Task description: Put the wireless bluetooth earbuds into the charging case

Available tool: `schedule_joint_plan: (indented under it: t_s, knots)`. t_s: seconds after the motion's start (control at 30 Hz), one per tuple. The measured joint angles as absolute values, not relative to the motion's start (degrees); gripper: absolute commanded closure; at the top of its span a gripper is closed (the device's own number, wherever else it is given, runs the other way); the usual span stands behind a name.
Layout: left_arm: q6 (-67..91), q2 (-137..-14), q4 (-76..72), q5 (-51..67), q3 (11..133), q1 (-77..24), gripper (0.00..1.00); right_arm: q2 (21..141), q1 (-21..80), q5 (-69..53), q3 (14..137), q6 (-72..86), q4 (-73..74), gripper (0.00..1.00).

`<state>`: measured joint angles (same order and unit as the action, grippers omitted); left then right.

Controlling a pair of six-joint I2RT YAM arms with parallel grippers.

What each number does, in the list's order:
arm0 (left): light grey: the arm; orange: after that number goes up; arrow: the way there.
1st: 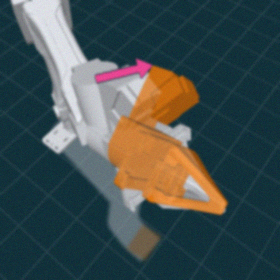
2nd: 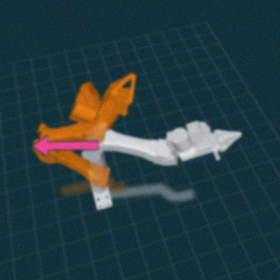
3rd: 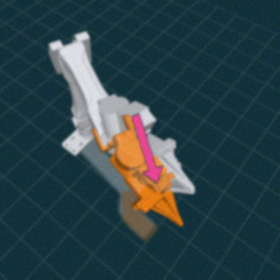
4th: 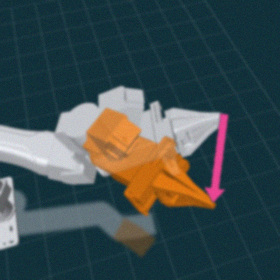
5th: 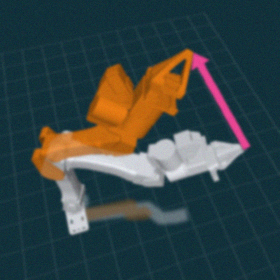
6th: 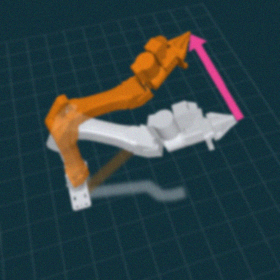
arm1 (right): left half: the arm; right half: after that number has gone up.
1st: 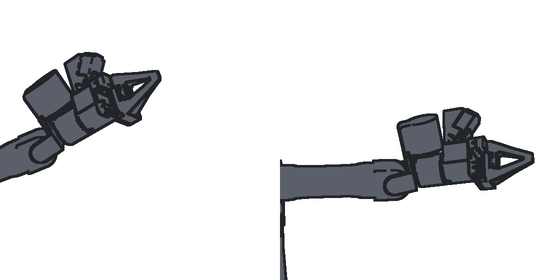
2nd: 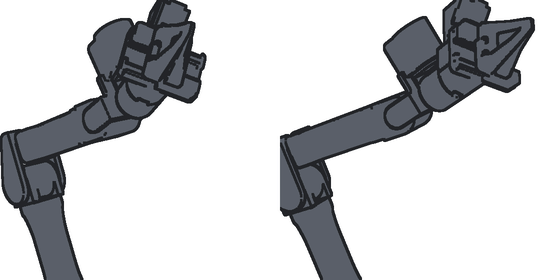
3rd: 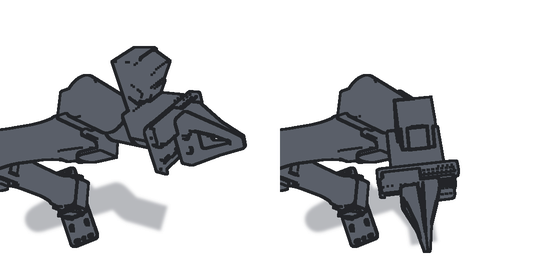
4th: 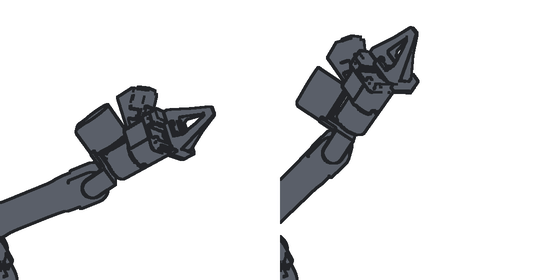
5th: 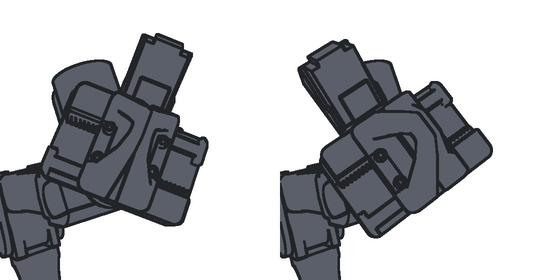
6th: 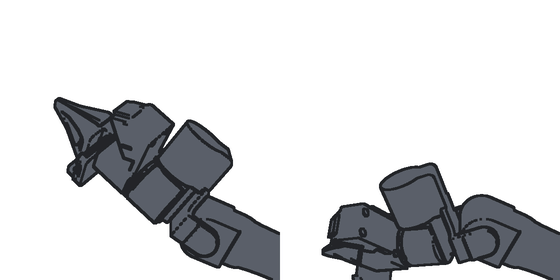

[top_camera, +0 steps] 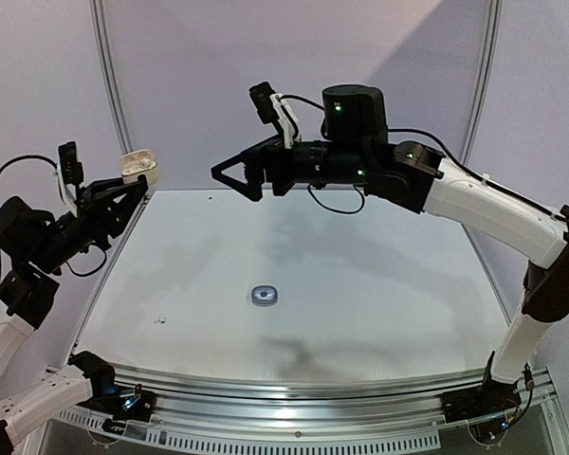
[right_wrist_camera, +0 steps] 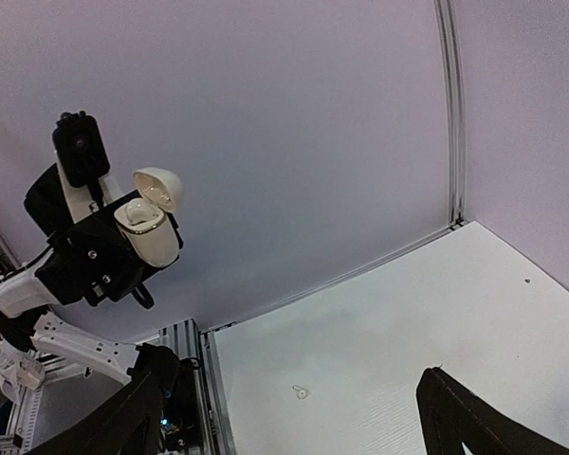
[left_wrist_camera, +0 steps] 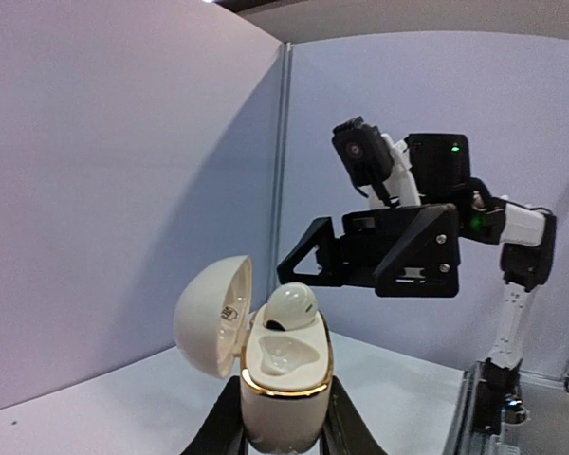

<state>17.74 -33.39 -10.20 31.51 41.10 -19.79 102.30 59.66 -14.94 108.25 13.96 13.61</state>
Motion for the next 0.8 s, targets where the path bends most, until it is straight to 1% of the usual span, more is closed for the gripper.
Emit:
schedule_joint_plan:
  t_s: [0.17,0.3,0.37,0.43,0.57,0.63,0.7,0.8]
  knots:
    - [26.8,-36.1,-19.1,40.4,39.9,-19.8,1.00,96.2,60.9,-17.8,101.3,12.8,10.7,0.11]
    - [30.4,-39.4,-23.4,45.0,40.7,-19.9,1.00,93.3,63.3,-19.0,100.4,10.9,8.3,0.15]
    - [31.7,-40.7,-24.9,46.8,42.0,-20.0,1.00,92.8,64.9,-19.0,100.5,9.8,6.5,0.19]
    - [32.9,-41.9,-26.2,48.4,43.5,-20.4,1.00,93.3,66.7,-18.5,102.1,8.6,6.0,0.24]
    - [35.0,-42.4,-29.5,49.6,45.5,-21.6,1.00,95.6,68.8,-16.6,106.7,7.4,5.3,0.39]
    - [36.4,-42.7,-32.3,49.8,45.6,-22.0,1.00,96.4,69.2,-15.1,107.5,7.6,3.9,0.44]
    - [38.3,-43.2,-35.6,49.9,45.6,-22.5,1.00,97.3,69.5,-13.6,107.7,7.7,2.4,0.46]
    - [40.3,-43.9,-38.9,49.8,45.4,-23.7,1.00,99.3,69.8,-12.1,109.4,8.1,1.6,0.46]
